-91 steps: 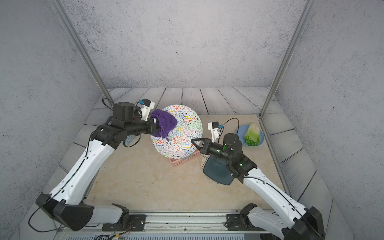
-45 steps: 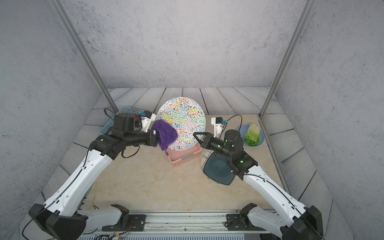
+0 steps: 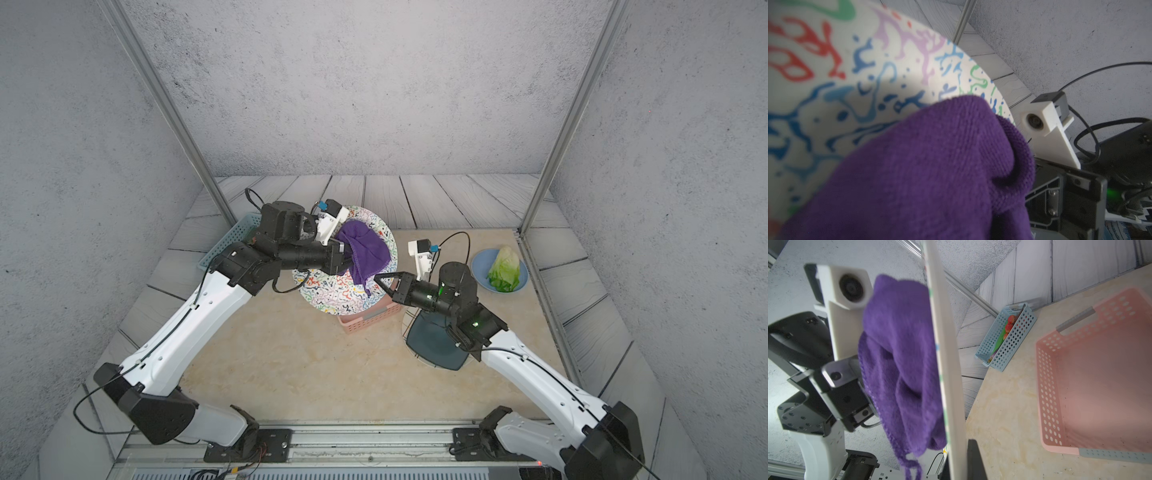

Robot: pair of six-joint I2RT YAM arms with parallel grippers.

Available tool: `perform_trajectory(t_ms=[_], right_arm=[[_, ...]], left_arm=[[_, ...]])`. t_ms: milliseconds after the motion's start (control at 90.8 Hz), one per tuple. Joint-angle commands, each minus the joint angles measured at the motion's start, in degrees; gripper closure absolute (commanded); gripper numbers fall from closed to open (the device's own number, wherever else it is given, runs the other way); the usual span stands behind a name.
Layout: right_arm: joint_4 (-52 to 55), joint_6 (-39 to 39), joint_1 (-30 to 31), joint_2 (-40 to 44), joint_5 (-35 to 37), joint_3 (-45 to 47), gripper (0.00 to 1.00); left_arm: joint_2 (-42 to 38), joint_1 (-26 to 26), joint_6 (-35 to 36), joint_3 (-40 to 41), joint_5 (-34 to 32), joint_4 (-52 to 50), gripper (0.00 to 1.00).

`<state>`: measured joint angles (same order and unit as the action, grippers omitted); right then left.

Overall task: Wipe the wet plate dry
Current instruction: Wipe the plate with towel.

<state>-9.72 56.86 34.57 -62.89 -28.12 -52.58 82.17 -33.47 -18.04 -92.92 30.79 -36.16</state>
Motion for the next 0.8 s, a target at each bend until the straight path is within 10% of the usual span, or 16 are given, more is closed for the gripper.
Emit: perform_trajectory(t_ms=[0, 242, 793], right_arm=[[-6.77, 1.3, -4.16, 1.63, 0.05, -4.59, 1.0], [-24.23, 17.28, -12.87, 3.89, -4.55, 1.28, 1.0], [-47.08, 27.75, -0.65, -7.78, -9.02, 3.25, 1.0]], left_arm=[[-5.35, 1.74, -4.27, 7.47, -1.69, 1.91, 1.0], [-14.92, 20.36, -45.5, 26.46, 18.56, 39.16, 1.0], [-8.97, 14.43, -82.39, 25.04, 15.77, 84.6, 1.0]])
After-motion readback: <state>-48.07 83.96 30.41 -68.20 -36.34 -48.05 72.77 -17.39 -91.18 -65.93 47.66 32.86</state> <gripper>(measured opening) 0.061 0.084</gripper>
